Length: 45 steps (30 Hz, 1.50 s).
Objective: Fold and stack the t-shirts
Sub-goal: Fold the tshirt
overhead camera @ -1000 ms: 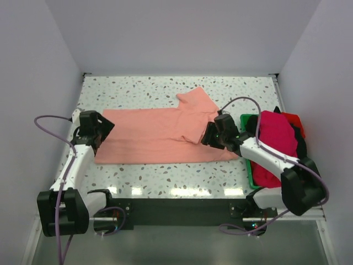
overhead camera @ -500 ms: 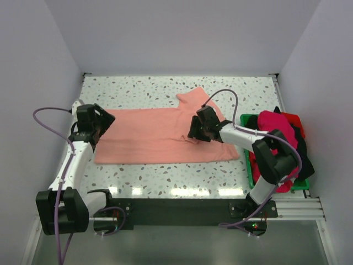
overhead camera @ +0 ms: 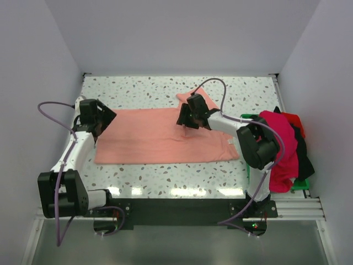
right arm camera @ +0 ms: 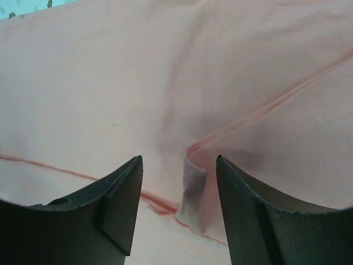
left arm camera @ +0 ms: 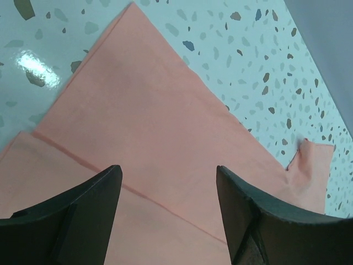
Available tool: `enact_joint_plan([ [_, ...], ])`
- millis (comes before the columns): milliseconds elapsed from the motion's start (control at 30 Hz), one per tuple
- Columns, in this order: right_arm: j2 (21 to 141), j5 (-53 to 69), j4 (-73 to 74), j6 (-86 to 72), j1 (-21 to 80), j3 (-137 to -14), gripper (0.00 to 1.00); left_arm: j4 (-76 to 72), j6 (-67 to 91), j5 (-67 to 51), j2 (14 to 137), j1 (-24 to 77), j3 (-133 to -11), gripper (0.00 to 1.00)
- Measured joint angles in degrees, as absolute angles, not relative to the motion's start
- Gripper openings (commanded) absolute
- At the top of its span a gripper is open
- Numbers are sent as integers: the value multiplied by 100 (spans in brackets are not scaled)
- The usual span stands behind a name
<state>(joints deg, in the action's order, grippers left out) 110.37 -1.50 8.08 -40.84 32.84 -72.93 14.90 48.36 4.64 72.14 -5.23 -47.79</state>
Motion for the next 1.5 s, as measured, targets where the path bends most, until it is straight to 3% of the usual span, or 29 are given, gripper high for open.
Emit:
enact_joint_plan([
  [333, 11413, -60, 1249, -3590, 3194, -8259, 59, 1461, 4659, 858, 8466, -523, -5867, 71],
  [567, 11542, -58, 1544, -3155, 2397, -9413, 59, 1632, 4329, 1586, 9998, -523, -7279, 62],
  [833, 12556, -239, 1811, -2556, 1734, -10606, 59, 1953, 3972, 2091, 11367, -523, -8305, 58],
  [1300, 13244, -250, 2049, -2008, 1796, -11177, 59, 2071, 3854, 2191, 12206, -523, -8823, 48],
  [1500, 13415, -246, 2104, -1975, 1660, -11380, 59, 2071, 3861, 2202, 12208, -523, -8823, 31],
])
